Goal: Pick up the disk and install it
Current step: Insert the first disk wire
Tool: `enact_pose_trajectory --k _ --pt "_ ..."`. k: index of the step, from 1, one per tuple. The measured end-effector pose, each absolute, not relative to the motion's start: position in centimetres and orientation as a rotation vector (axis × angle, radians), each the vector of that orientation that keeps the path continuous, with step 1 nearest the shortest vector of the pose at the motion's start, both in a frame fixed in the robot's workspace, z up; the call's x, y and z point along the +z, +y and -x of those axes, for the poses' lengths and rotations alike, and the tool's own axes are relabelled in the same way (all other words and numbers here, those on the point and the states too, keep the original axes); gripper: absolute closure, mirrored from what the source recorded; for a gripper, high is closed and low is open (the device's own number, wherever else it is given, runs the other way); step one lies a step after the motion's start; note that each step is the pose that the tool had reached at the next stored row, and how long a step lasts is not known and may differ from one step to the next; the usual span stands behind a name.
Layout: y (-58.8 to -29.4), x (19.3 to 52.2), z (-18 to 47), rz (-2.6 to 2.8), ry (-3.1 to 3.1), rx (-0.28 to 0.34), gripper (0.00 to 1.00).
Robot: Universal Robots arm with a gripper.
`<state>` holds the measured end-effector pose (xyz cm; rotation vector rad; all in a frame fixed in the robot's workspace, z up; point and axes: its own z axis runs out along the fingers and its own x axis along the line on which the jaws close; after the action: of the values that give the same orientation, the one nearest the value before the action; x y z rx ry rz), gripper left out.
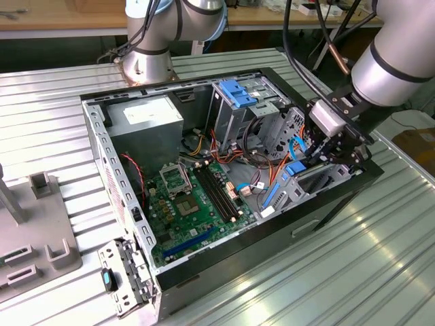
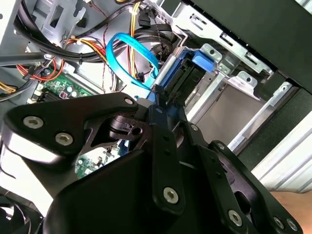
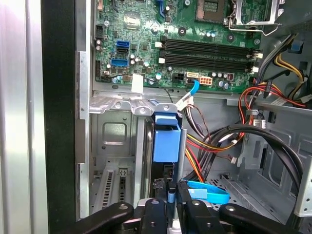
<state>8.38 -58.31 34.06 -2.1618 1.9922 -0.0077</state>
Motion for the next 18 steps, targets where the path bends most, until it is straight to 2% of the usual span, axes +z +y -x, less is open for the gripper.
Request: enact_pose_trajectory --k 11,18 --pt "-58.1 37.2 -8.4 2.162 1.992 -0.008 0.76" --pt "-58.1 37.2 -8.7 2.171 2.002 -0.001 0.76"
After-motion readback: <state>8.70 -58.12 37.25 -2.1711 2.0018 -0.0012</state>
